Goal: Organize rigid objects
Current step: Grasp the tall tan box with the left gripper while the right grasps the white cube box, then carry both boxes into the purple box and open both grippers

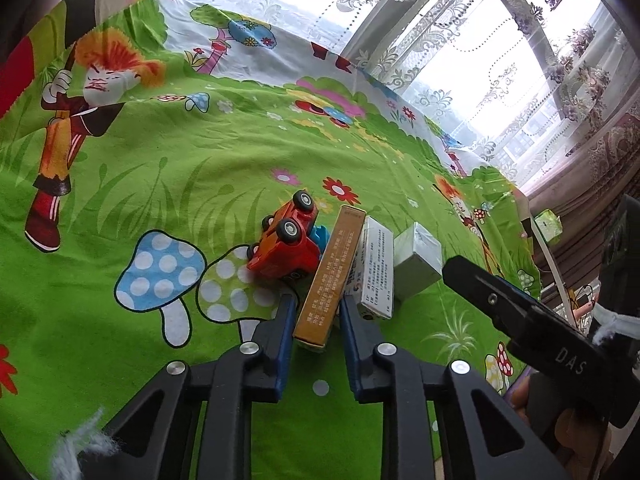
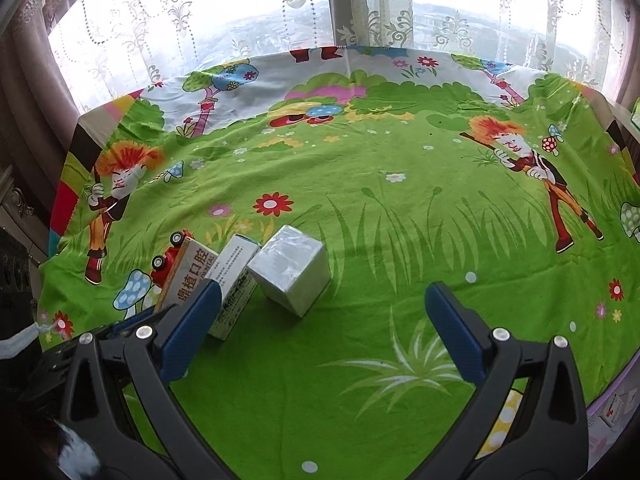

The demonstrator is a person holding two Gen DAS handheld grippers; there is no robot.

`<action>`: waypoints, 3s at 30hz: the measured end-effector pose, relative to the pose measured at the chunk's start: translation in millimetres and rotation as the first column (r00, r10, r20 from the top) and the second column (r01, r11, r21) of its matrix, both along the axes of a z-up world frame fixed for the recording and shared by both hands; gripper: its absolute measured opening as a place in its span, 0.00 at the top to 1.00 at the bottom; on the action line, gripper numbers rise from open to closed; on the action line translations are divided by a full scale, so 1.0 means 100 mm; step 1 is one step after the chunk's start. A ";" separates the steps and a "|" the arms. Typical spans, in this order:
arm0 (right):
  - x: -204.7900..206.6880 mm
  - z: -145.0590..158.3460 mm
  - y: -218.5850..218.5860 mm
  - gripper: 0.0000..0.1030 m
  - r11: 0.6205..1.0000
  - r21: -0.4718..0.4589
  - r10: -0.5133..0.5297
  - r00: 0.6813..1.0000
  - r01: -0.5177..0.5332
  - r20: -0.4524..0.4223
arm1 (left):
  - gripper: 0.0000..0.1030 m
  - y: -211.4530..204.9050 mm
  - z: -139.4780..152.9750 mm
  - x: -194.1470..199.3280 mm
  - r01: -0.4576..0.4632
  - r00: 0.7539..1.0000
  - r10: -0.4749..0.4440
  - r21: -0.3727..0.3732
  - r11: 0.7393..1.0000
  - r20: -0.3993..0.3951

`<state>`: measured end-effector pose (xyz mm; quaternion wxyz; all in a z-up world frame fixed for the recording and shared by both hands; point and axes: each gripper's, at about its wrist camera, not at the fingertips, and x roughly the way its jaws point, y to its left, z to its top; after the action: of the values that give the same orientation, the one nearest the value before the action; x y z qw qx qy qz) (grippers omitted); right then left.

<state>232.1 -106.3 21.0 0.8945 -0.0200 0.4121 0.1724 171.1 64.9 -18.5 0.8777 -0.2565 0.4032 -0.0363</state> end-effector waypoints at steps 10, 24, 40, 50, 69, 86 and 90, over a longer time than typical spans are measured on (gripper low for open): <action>0.22 -0.12 0.11 0.01 0.999 -0.011 -0.037 0.999 0.036 -0.016 | 0.82 -0.05 0.00 -0.07 0.007 0.999 -0.008 0.014 1.000 0.033; 0.37 -0.34 0.08 0.54 1.000 0.021 -0.009 0.994 0.011 -0.106 | 0.84 -0.10 0.02 -0.12 0.019 0.998 -0.020 0.011 1.000 0.058; 0.14 -0.21 -0.16 0.63 0.999 0.032 -0.007 0.998 0.009 -0.059 | 0.84 -0.17 0.16 -0.33 -0.013 0.994 0.012 0.007 1.000 0.112; -0.17 -0.04 -0.33 0.63 0.999 0.032 0.018 1.000 -0.017 -0.017 | 0.84 -0.37 0.29 -0.53 -0.015 0.990 0.018 -0.020 1.000 0.141; -0.64 0.16 -1.05 0.63 0.996 0.084 -0.013 1.000 0.013 -0.008 | 0.84 -1.08 0.50 -0.66 0.121 0.982 -0.118 -0.011 0.993 0.145; -0.84 0.15 -2.05 0.63 0.981 0.130 -0.142 0.989 0.145 -0.031 | 0.84 -2.04 0.62 -0.62 0.325 0.937 -0.326 0.031 0.945 0.124; -0.88 0.13 -2.32 0.63 0.973 0.135 -0.184 0.982 0.188 -0.039 | 0.84 -2.25 0.63 -0.61 0.369 0.922 -0.371 0.044 0.929 0.114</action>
<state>144.4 -338.2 34.4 0.9004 0.0831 0.4110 0.1163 110.4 -160.4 44.0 0.8805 -0.1635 0.3912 -0.2122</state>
